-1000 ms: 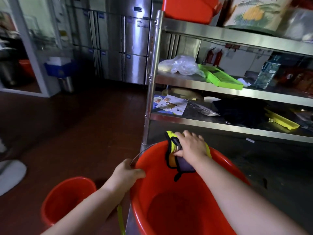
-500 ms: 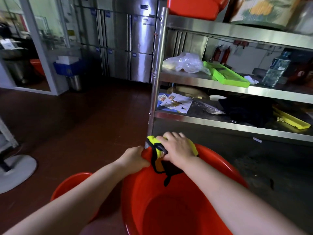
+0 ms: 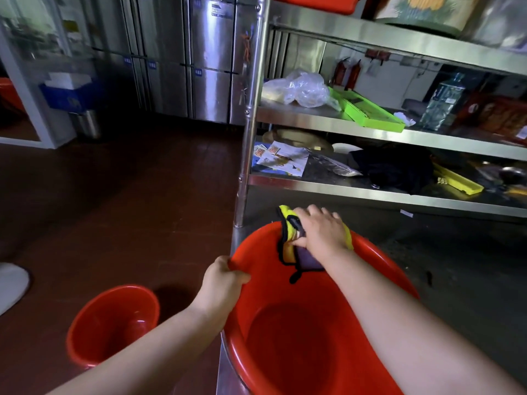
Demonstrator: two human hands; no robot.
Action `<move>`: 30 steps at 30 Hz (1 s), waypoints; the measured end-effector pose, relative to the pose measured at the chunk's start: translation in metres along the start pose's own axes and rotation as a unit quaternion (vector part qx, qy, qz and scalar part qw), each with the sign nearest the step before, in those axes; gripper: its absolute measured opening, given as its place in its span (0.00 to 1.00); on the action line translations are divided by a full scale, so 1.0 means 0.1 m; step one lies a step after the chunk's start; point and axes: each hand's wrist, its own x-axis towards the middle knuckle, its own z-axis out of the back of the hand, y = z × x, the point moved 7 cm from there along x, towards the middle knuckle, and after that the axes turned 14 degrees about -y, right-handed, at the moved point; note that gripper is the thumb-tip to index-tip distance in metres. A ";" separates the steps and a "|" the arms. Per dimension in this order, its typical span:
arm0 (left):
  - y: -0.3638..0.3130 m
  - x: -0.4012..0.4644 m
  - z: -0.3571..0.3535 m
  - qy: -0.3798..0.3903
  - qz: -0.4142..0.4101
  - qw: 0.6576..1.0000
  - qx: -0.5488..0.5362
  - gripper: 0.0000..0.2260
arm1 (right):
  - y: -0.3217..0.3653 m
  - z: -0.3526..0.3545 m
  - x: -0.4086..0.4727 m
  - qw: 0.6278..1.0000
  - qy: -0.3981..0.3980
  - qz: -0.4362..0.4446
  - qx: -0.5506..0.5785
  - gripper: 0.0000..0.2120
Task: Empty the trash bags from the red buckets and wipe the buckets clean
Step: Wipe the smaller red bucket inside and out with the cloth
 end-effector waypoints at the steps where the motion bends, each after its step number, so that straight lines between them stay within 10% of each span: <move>1: 0.02 -0.03 0.03 -0.009 0.003 1.000 -0.012 0.11 | -0.17 0.00 -0.05 0.999 0.005 -0.038 -0.018 0.34; 9: 0.17 -0.20 0.18 -0.017 0.005 0.999 0.039 0.11 | -0.49 0.03 -0.32 0.992 0.040 -0.113 -0.043 0.35; 18: -0.39 0.59 0.14 0.093 -0.160 0.913 0.363 0.24 | 0.85 0.20 -0.11 0.995 0.012 0.085 0.057 0.29; 30: -0.09 0.42 0.36 0.064 0.003 0.997 0.053 0.17 | 0.75 0.10 0.03 0.999 -0.006 0.023 0.030 0.31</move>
